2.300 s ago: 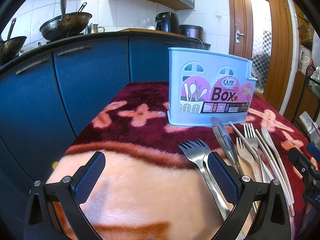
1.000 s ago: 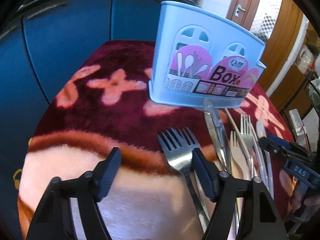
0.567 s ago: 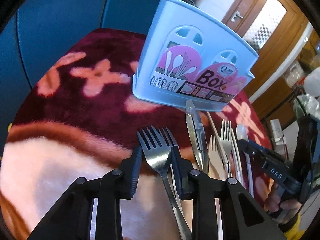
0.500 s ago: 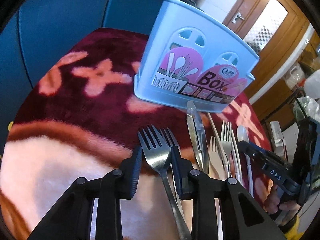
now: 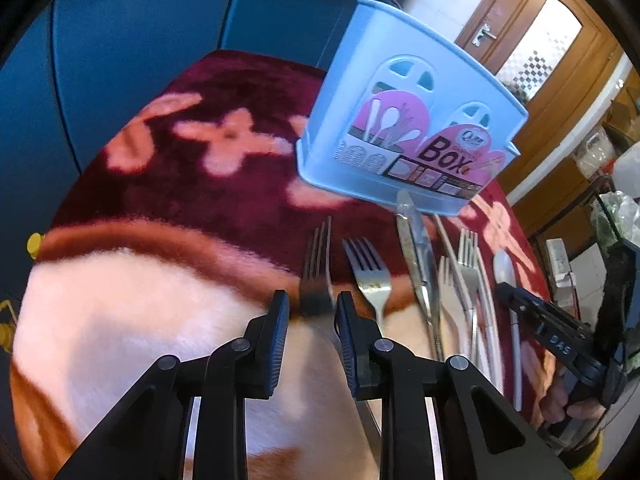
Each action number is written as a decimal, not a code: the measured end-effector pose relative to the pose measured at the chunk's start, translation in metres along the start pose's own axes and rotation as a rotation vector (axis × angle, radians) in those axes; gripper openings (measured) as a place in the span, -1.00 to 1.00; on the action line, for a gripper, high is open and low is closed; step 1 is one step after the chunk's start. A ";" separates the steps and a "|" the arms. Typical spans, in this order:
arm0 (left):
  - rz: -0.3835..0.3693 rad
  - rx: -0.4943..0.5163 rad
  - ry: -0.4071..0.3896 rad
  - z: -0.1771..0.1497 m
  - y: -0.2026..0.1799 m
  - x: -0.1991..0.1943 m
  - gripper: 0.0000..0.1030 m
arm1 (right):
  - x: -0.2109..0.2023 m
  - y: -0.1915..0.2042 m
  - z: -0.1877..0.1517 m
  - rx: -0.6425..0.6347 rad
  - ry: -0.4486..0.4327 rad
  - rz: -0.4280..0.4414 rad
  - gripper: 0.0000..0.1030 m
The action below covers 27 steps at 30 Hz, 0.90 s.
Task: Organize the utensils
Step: 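Lower the right gripper onto the white plastic spoon and close it, then lift the white spoon with the right gripper while the left gripper grasps a metal fork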
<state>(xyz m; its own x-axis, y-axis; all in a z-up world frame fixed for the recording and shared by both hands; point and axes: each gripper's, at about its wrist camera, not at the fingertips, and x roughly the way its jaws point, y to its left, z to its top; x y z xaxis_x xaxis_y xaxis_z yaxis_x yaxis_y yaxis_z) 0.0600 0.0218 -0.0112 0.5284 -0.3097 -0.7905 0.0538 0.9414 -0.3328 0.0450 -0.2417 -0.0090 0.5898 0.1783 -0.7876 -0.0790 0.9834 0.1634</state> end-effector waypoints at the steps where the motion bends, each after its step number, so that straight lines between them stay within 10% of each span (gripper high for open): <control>1: 0.009 0.003 -0.002 0.000 0.000 0.000 -0.52 | 0.000 -0.001 0.000 0.005 0.006 0.006 -0.51; 15: -0.012 0.072 0.095 0.029 0.006 0.015 -0.77 | 0.011 -0.032 0.020 0.112 0.096 0.167 -0.51; 27: -0.017 0.126 0.047 0.025 -0.004 -0.003 -0.96 | -0.012 -0.026 0.023 0.097 0.033 0.190 -0.88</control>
<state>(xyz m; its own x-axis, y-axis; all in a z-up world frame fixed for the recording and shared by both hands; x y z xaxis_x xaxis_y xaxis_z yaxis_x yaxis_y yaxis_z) 0.0793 0.0220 0.0055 0.4863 -0.3292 -0.8094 0.1704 0.9442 -0.2817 0.0581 -0.2707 0.0100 0.5446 0.3623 -0.7564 -0.1077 0.9246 0.3654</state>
